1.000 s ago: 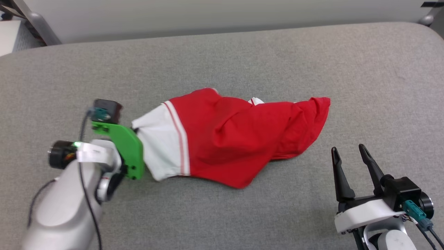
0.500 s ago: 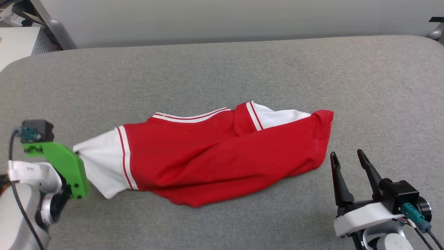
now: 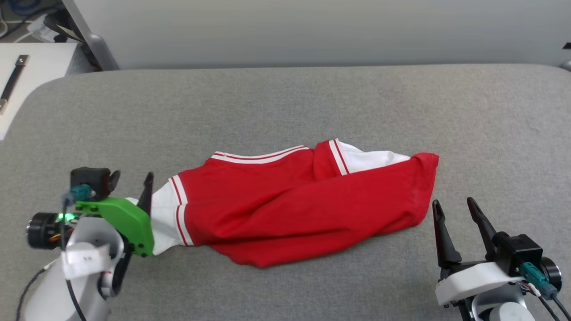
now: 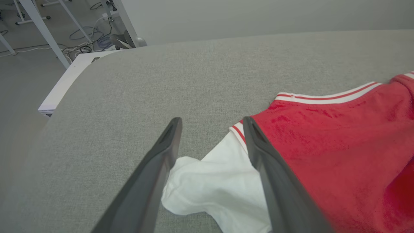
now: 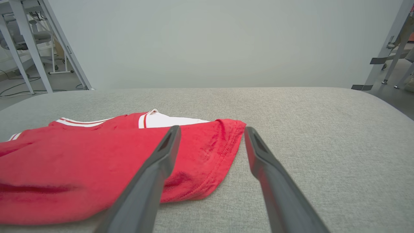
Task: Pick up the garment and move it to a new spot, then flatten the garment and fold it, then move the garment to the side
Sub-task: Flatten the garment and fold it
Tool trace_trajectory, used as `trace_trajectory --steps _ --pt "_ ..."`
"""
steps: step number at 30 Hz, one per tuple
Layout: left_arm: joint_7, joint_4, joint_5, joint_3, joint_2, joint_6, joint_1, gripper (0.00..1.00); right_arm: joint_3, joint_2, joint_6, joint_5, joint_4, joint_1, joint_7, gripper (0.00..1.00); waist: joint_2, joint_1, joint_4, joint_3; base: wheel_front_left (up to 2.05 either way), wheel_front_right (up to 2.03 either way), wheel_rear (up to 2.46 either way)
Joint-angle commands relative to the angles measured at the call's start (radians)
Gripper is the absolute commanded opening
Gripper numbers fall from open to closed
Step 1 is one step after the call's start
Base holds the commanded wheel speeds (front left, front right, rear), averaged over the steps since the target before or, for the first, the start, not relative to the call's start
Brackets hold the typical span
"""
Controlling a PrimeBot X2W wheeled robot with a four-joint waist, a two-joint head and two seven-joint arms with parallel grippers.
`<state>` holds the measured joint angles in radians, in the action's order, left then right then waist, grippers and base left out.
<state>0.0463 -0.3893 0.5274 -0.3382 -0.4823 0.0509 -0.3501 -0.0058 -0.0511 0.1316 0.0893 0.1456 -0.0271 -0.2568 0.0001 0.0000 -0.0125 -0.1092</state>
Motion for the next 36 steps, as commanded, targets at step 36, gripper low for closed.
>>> trace_trajectory --steps 36 --pt "-0.308 0.251 -0.272 0.126 0.3 -0.111 0.246 1.0 0.187 -0.33 -0.001 0.179 -0.006 -0.052 0.515 1.0 -0.0001 0.0 -0.155 0.028 0.0 0.0 0.0"
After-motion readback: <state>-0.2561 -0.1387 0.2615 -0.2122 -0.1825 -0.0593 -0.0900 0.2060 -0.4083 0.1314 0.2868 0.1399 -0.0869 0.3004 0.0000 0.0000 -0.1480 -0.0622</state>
